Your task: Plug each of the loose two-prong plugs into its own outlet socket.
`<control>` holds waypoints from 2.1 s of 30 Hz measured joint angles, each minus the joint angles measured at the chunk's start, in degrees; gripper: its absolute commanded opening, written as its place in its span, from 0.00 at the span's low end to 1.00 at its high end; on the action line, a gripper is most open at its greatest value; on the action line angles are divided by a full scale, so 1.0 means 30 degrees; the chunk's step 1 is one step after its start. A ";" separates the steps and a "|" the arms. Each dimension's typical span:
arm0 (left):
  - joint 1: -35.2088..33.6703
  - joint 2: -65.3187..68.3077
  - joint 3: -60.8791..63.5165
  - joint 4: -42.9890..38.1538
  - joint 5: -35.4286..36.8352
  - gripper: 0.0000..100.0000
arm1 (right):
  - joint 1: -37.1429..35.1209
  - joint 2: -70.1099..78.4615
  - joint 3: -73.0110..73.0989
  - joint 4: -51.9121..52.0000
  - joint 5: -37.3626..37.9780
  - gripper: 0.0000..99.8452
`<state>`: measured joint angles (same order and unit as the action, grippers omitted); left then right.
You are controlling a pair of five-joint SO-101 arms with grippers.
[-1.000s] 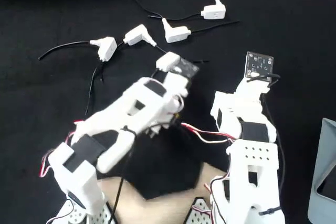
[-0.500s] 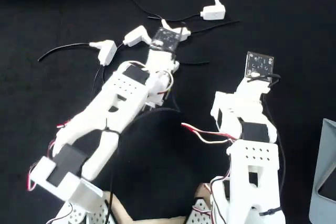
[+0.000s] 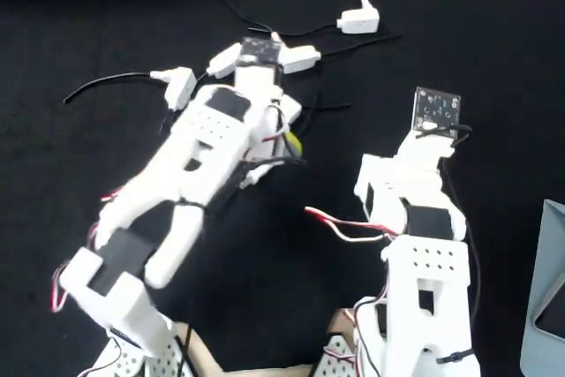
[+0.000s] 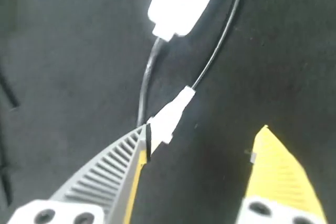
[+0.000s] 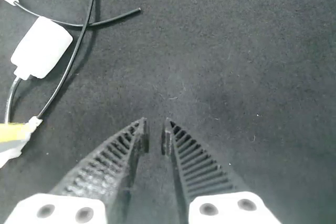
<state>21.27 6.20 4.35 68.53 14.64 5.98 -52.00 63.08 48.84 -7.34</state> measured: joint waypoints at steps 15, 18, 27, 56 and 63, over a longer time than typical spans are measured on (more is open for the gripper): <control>-0.5597 -1.0520 0.7297 0.1670 -0.2344 0.31 | -0.7385 0.0440 -0.2462 0.2667 -0.3722 0.06; -0.7150 -1.2601 1.0227 -0.0029 -0.2784 0.31 | -0.8821 0.1934 -0.3487 0.2667 -0.4601 0.06; -1.0930 -1.6821 1.7612 -0.4923 -0.3253 0.31 | -1.0549 0.9495 -0.7736 0.2608 -0.5363 0.06; -1.2396 -1.7553 1.8842 -0.5304 -0.3253 0.31 | -1.2220 2.1626 -1.8022 0.6593 -1.3480 0.18; -1.2396 -1.7582 1.8842 -0.5304 -0.3253 0.31 | -1.2220 2.3297 -1.8051 0.5392 -1.3480 0.18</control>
<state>-15.91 -46.55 60.88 52.62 4.88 -30.68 17.89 8.92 65.01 -47.78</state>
